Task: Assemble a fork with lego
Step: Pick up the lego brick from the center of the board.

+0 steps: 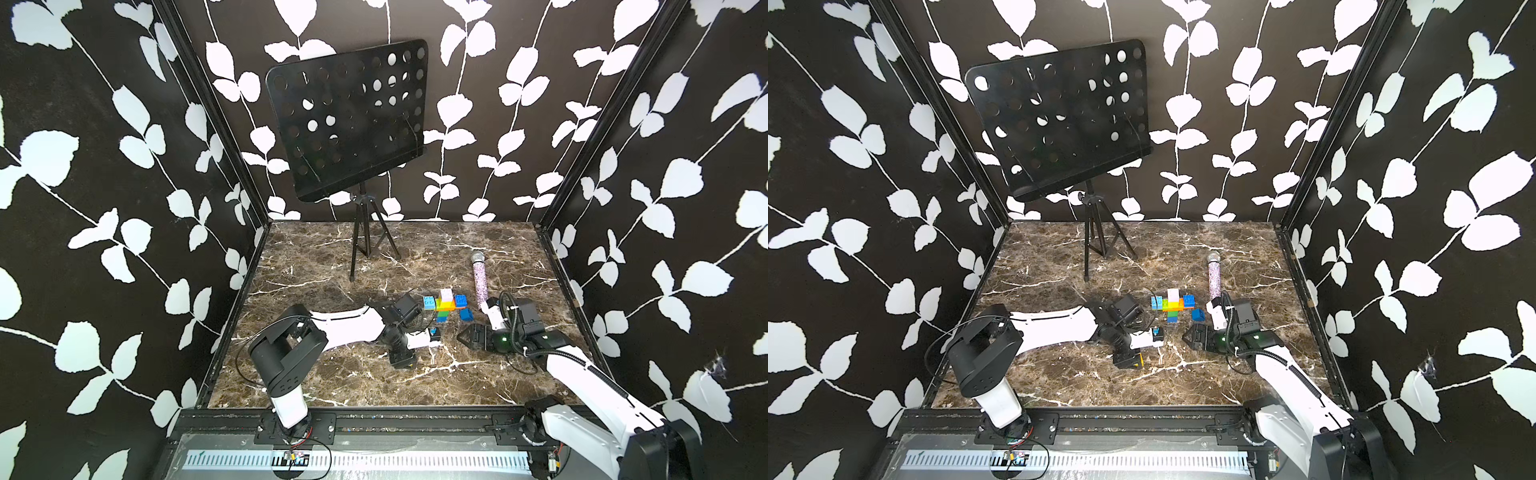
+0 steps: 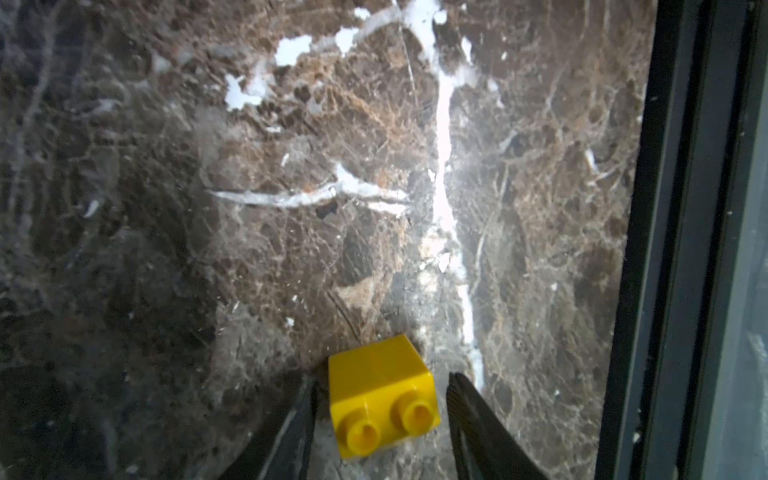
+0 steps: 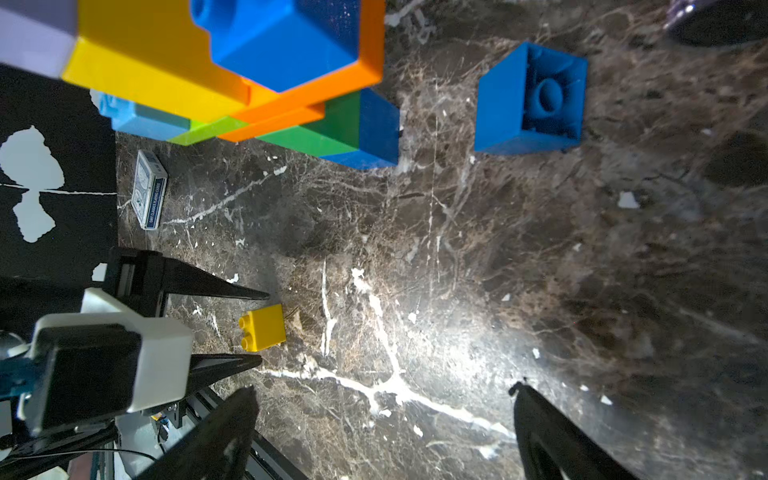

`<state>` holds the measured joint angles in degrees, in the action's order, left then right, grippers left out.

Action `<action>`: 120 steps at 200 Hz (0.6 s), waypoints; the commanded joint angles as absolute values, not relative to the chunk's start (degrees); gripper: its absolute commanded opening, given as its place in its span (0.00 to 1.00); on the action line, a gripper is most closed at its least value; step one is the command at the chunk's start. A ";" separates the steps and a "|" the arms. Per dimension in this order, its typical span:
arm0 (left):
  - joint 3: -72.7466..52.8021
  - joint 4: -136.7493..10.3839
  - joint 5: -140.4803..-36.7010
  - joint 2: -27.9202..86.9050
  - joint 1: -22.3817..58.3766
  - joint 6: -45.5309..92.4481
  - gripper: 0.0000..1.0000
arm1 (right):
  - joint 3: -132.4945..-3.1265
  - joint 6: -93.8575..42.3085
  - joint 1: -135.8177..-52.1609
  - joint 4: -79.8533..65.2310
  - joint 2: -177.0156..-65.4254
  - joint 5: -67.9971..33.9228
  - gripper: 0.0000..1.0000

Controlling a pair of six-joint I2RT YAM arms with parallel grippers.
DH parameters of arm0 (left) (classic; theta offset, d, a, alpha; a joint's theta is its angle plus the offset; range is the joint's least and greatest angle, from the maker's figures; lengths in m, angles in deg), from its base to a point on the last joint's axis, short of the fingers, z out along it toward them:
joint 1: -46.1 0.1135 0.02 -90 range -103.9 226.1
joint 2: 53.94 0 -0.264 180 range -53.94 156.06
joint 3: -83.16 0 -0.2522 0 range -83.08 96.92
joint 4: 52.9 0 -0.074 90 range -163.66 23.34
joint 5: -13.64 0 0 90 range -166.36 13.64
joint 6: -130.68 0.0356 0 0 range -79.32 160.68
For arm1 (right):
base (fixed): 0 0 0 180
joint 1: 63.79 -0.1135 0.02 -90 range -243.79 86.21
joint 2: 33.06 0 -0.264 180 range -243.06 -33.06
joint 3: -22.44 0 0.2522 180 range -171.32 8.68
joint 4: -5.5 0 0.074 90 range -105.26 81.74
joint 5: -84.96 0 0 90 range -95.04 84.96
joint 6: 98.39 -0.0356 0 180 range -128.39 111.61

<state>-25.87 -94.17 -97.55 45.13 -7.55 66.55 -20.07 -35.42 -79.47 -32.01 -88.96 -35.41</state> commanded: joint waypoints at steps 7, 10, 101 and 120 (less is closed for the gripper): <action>-25.10 -94.22 -98.19 46.00 -8.04 64.78 0.48 | -19.50 -35.30 -79.13 -31.01 -89.13 -34.83 0.94; -25.03 -94.38 -98.16 46.13 -8.11 64.70 0.47 | -19.50 -35.33 -79.13 -30.95 -89.13 -34.86 0.94; -22.94 -97.01 -96.66 46.27 -8.12 60.49 0.00 | -19.71 -34.15 -79.13 -31.40 -90.85 -33.87 0.91; -24.04 -96.21 -95.74 43.68 -8.04 59.45 0.00 | -20.04 -33.65 -79.14 -31.68 -91.66 -33.58 0.89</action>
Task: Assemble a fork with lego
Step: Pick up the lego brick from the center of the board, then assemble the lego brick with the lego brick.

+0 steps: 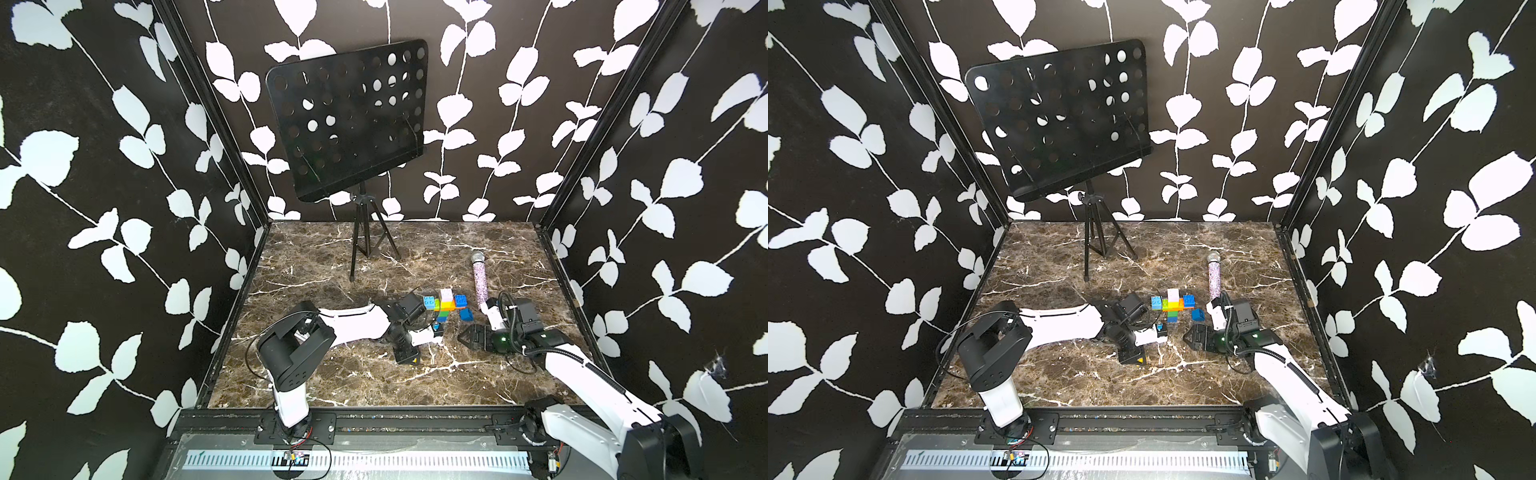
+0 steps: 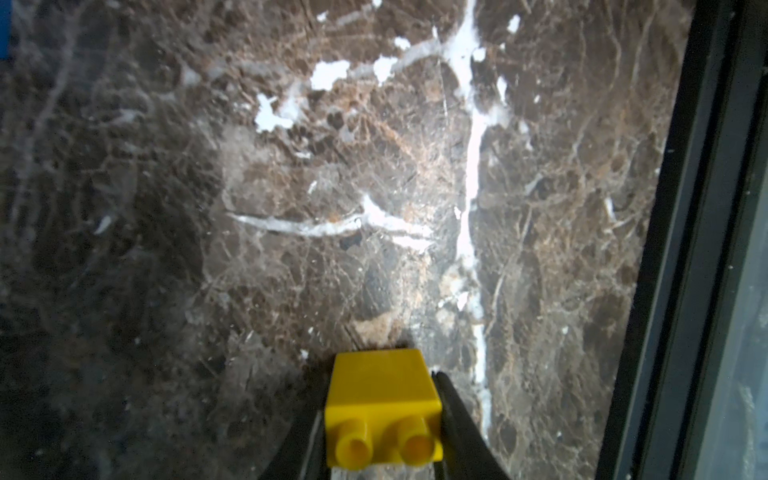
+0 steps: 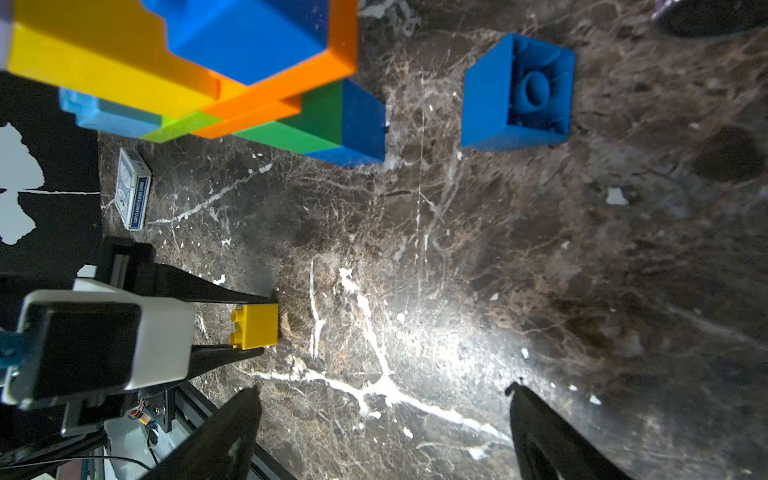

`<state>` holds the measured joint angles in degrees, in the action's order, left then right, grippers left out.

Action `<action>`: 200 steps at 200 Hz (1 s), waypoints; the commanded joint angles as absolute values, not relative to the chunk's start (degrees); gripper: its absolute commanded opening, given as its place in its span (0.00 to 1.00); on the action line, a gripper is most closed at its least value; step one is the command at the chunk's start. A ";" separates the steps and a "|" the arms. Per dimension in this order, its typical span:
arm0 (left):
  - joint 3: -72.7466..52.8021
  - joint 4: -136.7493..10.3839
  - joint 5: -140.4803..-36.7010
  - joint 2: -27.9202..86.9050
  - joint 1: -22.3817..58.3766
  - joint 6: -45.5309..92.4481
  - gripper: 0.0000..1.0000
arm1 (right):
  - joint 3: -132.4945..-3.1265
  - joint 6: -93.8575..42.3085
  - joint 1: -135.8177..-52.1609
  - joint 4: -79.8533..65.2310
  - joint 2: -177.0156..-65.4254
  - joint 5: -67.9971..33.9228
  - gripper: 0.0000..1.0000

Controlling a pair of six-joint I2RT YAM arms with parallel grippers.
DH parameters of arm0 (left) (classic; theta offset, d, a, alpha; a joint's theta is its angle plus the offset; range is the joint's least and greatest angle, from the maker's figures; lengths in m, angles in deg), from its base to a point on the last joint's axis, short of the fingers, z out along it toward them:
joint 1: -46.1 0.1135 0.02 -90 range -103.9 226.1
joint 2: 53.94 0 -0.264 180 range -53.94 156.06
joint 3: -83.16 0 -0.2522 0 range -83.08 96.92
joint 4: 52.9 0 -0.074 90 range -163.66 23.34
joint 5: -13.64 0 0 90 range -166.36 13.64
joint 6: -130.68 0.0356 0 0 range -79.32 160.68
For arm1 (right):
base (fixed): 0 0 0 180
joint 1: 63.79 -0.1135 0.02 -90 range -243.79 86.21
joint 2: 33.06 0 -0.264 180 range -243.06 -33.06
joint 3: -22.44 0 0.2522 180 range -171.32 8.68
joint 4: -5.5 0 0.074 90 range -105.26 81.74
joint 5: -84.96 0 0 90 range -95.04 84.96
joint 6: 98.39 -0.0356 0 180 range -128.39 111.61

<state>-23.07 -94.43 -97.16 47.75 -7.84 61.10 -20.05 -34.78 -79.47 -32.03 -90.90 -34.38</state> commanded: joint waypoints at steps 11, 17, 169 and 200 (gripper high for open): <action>-24.55 -95.88 -95.13 41.71 -7.89 59.24 0.00 | -20.17 -33.14 -79.12 -32.06 -91.61 -33.12 0.88; -24.91 -95.34 -94.22 40.47 -7.74 58.77 0.00 | -20.13 -33.00 -79.17 -32.02 -91.43 -32.73 0.87; 3.63 -113.31 -96.39 43.92 2.80 97.94 0.00 | -19.15 -31.51 -79.89 -30.43 -88.25 -30.73 0.81; 11.44 -117.26 -98.14 49.75 3.20 99.17 0.00 | -18.28 -32.80 -81.54 -28.84 -86.42 -28.61 0.80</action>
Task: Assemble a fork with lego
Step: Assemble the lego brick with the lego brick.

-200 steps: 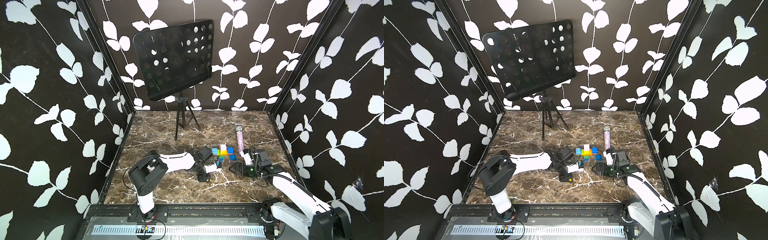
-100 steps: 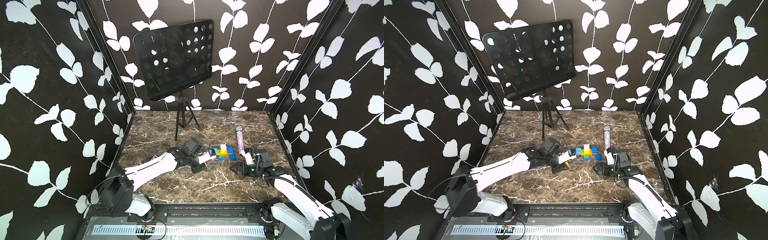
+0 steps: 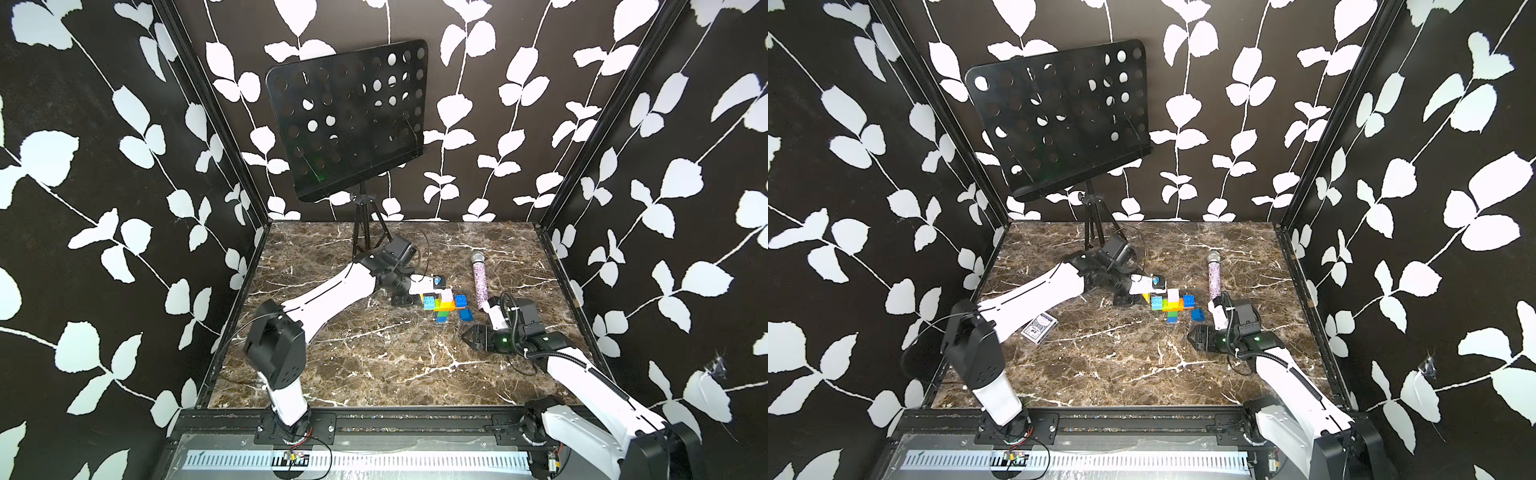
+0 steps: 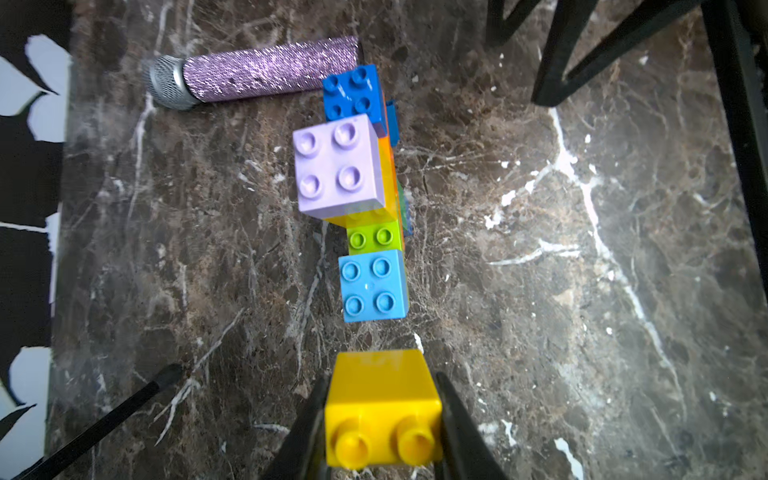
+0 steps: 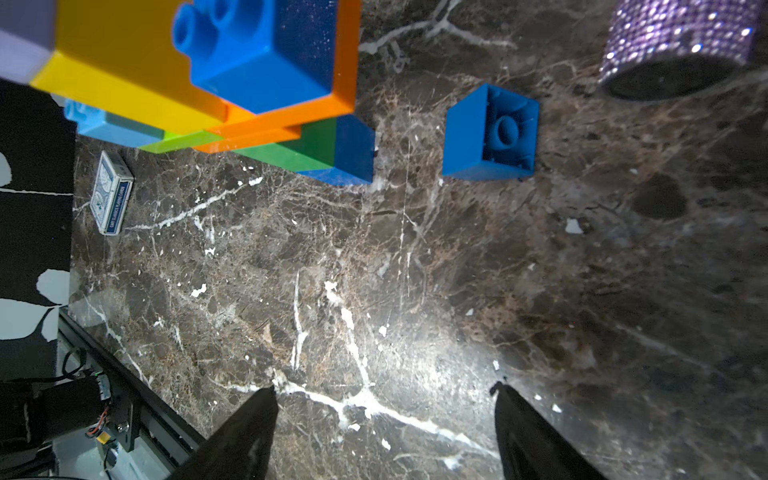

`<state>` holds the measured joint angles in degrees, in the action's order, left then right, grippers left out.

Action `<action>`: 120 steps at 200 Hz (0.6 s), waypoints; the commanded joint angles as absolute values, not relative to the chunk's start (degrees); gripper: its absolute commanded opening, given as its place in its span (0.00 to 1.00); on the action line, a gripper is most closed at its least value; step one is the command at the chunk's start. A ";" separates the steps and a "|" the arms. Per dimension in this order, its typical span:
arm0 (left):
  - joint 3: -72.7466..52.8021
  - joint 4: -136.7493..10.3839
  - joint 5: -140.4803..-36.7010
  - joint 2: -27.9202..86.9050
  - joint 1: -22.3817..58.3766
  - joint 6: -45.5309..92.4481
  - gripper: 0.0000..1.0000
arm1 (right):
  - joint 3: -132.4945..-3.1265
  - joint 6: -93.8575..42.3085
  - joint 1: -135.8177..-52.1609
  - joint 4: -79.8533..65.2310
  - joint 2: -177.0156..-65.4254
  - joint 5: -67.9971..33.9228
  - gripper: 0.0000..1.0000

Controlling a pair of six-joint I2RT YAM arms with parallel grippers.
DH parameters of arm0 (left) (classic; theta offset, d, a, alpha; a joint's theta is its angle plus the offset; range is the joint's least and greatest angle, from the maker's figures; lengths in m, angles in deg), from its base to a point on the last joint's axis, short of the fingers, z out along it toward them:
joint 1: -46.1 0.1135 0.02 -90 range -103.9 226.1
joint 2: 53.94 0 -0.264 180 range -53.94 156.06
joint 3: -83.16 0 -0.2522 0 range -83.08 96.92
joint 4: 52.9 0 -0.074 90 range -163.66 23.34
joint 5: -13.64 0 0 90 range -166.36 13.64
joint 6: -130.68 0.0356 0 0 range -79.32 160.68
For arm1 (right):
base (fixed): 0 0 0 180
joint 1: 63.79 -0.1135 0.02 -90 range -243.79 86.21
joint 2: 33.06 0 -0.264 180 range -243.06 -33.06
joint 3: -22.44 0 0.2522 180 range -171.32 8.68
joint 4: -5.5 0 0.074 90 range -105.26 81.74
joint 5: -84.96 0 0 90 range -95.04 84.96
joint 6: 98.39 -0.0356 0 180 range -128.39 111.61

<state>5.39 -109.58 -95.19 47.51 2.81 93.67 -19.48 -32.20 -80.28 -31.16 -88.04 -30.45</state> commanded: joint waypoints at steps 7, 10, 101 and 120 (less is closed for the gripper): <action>12.51 -117.64 -99.16 50.55 3.21 98.79 0.00 | -17.98 -33.30 -81.59 -28.04 -85.86 -28.51 0.80; 12.83 -117.60 -99.72 50.79 3.21 98.46 0.00 | -17.83 -33.49 -81.57 -27.79 -85.66 -28.40 0.80; 21.69 -121.13 -105.46 55.07 2.94 85.22 0.00 | -26.30 -29.60 -78.17 -30.93 -89.20 -30.47 0.84; 20.85 -120.88 -104.41 55.46 2.88 85.06 0.00 | -28.79 -29.44 -75.08 -30.84 -91.96 -36.34 0.85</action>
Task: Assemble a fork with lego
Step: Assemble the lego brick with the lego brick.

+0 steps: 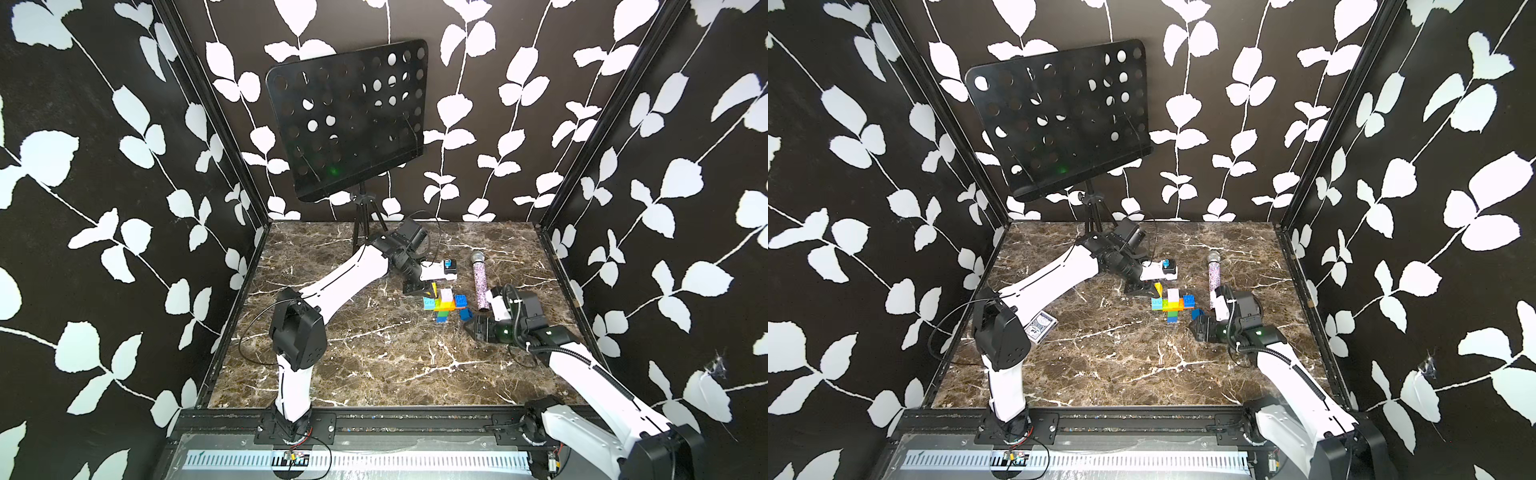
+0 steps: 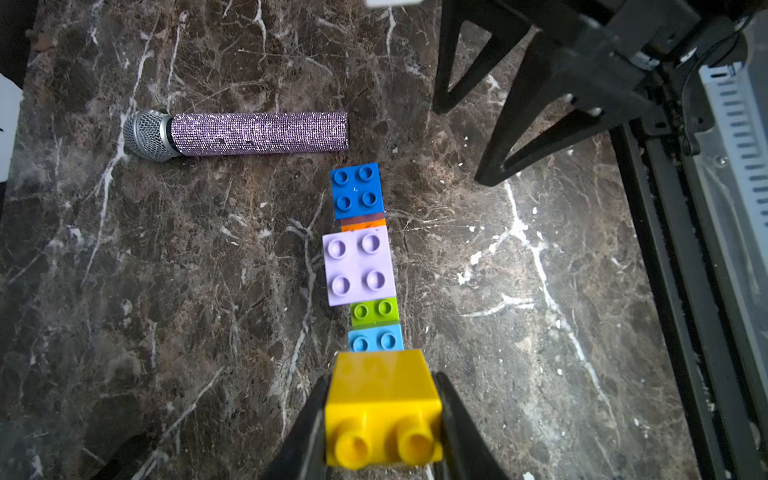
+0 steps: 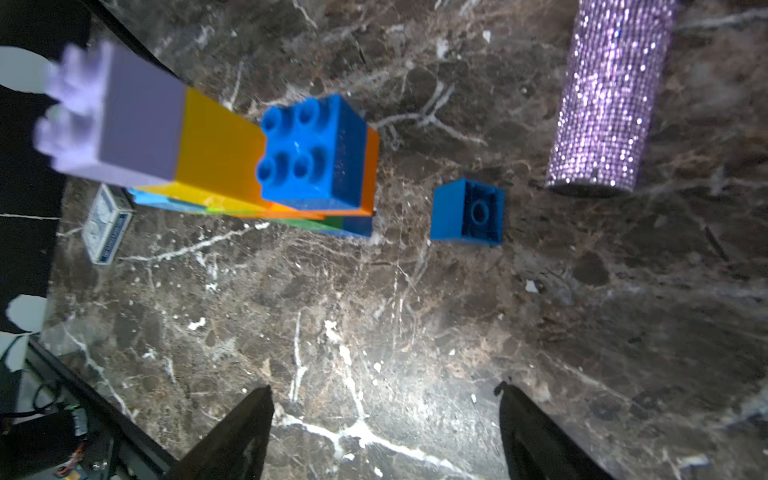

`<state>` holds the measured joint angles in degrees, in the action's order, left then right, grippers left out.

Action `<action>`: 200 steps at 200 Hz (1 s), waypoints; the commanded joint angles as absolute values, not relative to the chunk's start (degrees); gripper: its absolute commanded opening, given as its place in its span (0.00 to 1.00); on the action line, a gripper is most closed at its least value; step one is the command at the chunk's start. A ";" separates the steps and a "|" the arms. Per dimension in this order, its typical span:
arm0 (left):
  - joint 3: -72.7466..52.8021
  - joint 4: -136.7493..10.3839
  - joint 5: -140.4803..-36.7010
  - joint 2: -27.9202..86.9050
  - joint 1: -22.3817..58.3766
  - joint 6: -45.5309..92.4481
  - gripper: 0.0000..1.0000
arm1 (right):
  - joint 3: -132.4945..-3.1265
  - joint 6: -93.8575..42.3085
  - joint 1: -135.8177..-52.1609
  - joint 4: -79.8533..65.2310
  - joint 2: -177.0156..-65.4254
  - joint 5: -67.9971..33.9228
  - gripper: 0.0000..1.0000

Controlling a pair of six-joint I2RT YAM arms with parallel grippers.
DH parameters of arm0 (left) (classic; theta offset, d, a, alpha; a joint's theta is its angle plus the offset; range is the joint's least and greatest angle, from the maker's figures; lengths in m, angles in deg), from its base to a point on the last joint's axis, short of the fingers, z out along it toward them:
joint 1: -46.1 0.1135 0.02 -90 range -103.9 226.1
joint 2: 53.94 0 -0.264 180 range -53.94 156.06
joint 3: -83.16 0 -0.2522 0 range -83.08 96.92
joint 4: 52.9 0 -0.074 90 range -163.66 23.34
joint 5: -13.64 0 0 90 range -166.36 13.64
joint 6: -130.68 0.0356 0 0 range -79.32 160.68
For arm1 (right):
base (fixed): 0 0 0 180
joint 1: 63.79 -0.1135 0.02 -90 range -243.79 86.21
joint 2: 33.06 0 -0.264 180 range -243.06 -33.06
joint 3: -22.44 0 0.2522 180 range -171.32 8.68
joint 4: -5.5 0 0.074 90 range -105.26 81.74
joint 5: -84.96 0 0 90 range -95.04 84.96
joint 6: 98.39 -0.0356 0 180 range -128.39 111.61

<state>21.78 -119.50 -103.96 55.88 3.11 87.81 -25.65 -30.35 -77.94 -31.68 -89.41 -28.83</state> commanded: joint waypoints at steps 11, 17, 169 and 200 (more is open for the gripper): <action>20.72 -121.33 -104.16 55.88 2.66 85.45 0.00 | -29.91 -29.55 -73.66 -30.71 -93.22 -38.74 0.85; 20.64 -121.18 -104.35 55.99 2.57 85.44 0.00 | -30.15 -30.03 -73.01 -29.85 -93.79 -39.77 0.86; 23.84 -120.88 -102.41 60.99 1.71 86.59 0.00 | -29.87 -44.58 -65.19 -1.15 -114.28 -60.03 0.74; 23.85 -121.76 -102.71 61.27 1.63 87.66 0.00 | -28.94 -45.30 -65.19 0.95 -115.58 -61.14 0.71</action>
<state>22.33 -119.64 -101.84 61.70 1.87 86.13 -29.43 -44.09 -65.44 -3.92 -115.12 -58.25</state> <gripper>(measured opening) 0.336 0.716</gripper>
